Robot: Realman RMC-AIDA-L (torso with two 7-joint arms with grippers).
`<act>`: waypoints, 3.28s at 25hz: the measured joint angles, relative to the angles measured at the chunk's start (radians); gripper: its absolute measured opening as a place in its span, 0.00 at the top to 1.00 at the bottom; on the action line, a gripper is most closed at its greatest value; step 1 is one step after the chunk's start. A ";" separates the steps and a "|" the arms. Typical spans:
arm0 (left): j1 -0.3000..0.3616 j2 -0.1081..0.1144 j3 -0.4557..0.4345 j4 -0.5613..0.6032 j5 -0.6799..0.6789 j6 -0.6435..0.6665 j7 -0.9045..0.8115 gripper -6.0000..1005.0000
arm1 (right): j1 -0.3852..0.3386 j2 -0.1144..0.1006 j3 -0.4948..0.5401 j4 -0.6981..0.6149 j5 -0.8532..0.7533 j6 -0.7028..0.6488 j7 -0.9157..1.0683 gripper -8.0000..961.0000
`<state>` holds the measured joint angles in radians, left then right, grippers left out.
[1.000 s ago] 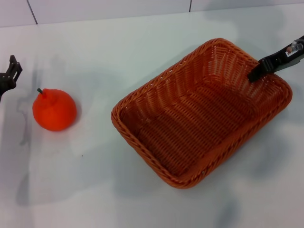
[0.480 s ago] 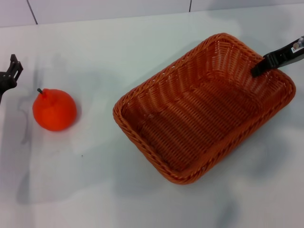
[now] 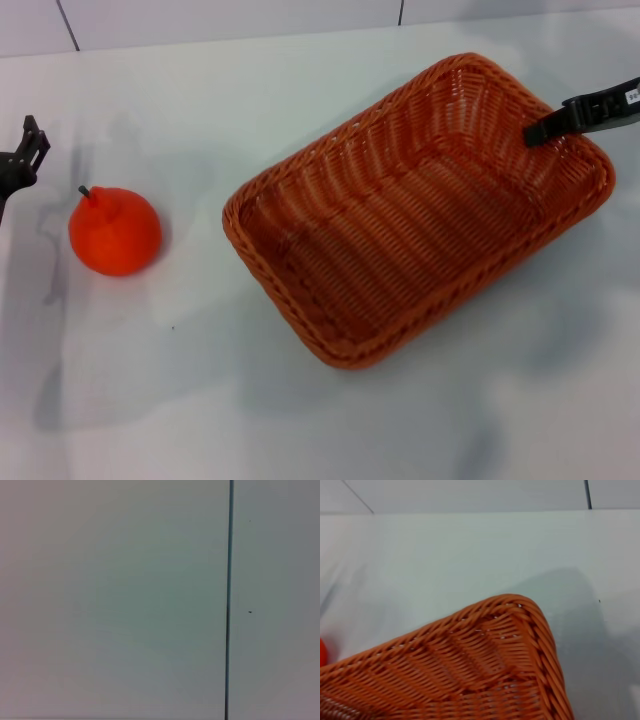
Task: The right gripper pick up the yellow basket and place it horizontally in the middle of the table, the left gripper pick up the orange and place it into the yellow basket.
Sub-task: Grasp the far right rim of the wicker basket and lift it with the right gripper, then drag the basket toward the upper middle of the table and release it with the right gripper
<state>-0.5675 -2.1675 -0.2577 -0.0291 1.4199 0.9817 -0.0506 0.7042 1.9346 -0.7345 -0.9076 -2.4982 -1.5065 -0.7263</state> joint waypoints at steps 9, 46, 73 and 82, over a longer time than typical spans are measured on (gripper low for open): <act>-0.002 0.002 0.000 0.000 0.001 0.000 0.001 0.10 | -0.037 -0.006 0.042 0.002 0.069 -0.005 -0.021 0.78; 0.003 0.003 0.000 0.006 0.000 -0.011 0.002 0.10 | -0.071 0.020 0.169 0.028 0.170 0.027 -0.087 0.76; 0.003 0.005 0.000 0.011 0.000 -0.011 0.002 0.10 | -0.083 0.081 0.189 0.177 0.382 0.195 -0.124 0.74; 0.004 0.003 0.000 0.009 0.000 -0.006 0.002 0.10 | -0.098 0.095 0.190 0.210 0.417 0.237 -0.122 0.74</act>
<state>-0.5636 -2.1644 -0.2577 -0.0203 1.4204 0.9757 -0.0490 0.6061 2.0296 -0.5445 -0.6973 -2.0817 -1.2693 -0.8483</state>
